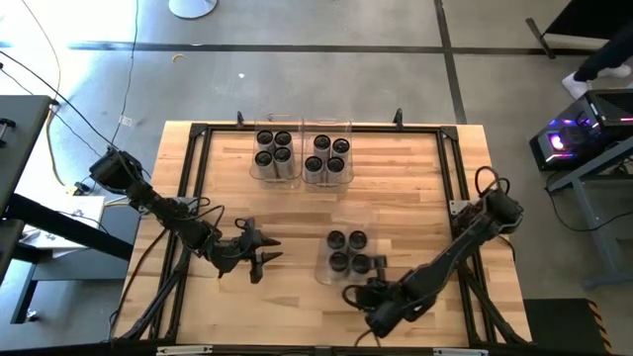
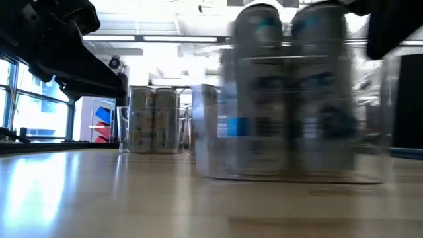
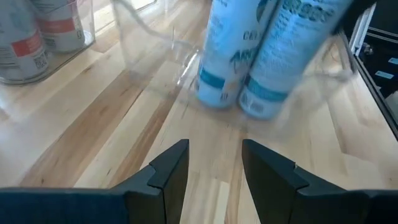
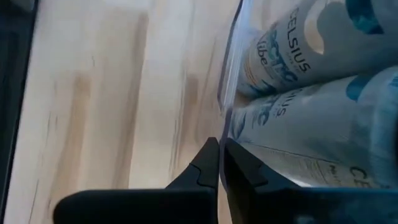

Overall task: Sort soda cans
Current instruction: Move the bottom transparent bin to the top right of the table

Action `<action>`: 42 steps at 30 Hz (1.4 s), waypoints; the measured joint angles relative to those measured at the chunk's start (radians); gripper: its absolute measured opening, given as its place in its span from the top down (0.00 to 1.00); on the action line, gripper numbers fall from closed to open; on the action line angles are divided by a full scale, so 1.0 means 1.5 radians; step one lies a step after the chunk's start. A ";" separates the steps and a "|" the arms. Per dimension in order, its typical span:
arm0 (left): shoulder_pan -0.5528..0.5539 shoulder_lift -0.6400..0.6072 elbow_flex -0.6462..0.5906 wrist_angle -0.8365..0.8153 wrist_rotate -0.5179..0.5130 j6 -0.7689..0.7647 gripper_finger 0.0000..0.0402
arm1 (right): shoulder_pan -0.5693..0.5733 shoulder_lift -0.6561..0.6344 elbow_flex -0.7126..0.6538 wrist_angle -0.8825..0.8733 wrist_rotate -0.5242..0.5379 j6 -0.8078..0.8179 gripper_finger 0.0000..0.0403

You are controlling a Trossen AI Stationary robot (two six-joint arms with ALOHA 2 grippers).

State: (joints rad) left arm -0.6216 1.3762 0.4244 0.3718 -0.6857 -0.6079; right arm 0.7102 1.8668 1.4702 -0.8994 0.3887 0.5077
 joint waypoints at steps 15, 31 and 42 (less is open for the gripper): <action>0.000 0.000 0.000 0.000 0.000 0.002 0.65 | 0.037 -0.027 0.001 -0.283 -0.009 0.113 1.00; 0.000 0.000 0.000 0.000 0.000 0.005 0.65 | -0.024 -0.066 0.002 -0.377 -0.004 -0.036 1.00; 0.000 0.000 0.000 -0.001 0.000 0.007 0.65 | -0.086 -0.178 -0.145 -0.280 -0.032 -0.076 1.00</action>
State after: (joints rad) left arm -0.6220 1.3762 0.4248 0.3710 -0.6851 -0.5980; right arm 0.5807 1.6004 1.2532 -1.3187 0.3405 0.3935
